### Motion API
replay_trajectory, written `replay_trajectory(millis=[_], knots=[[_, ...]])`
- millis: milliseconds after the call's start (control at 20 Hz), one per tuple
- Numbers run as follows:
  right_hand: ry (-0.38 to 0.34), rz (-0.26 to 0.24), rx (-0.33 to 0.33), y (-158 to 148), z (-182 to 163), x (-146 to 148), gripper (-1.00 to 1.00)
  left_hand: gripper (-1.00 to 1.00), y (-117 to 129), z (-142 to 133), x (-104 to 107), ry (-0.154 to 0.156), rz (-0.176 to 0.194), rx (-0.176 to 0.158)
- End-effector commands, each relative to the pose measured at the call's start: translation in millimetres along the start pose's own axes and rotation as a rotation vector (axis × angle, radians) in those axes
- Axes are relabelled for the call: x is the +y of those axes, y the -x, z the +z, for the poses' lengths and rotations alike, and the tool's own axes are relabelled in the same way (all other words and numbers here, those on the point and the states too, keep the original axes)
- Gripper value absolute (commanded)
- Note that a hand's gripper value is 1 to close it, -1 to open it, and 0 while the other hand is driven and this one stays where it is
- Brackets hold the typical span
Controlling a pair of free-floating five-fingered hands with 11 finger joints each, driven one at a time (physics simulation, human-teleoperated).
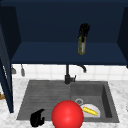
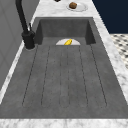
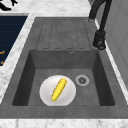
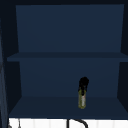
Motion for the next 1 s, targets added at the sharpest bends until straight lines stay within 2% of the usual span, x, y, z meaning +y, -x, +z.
replay_trajectory(millis=[0,150,250,450,800,850,950], knots=[[-0.002,-0.013,-0.022,9,-38,4,1.0,0.0,0,0,0,0.0,0.0,0.0],[-0.057,0.007,-0.027,7,-44,-14,1.0,0.0,0,0,0,0.0,0.0,0.0],[-0.079,0.023,-0.037,5,-25,-6,1.0,0.0,0,0,0,0.0,0.0,0.0],[0.004,0.03,-0.002,-1,-3,0,1.0,0.0,0,0,0,0.0,0.0,0.0],[0.149,0.017,-0.004,0,22,26,1.0,0.0,0,0,0,0.0,0.0,0.0],[0.15,0.015,-0.001,-2,22,29,1.0,0.0,0,0,0,0.0,0.0,0.0],[0.097,0.002,-0.006,0,14,24,1.0,0.0,0,0,0,0.0,0.0,0.0]])
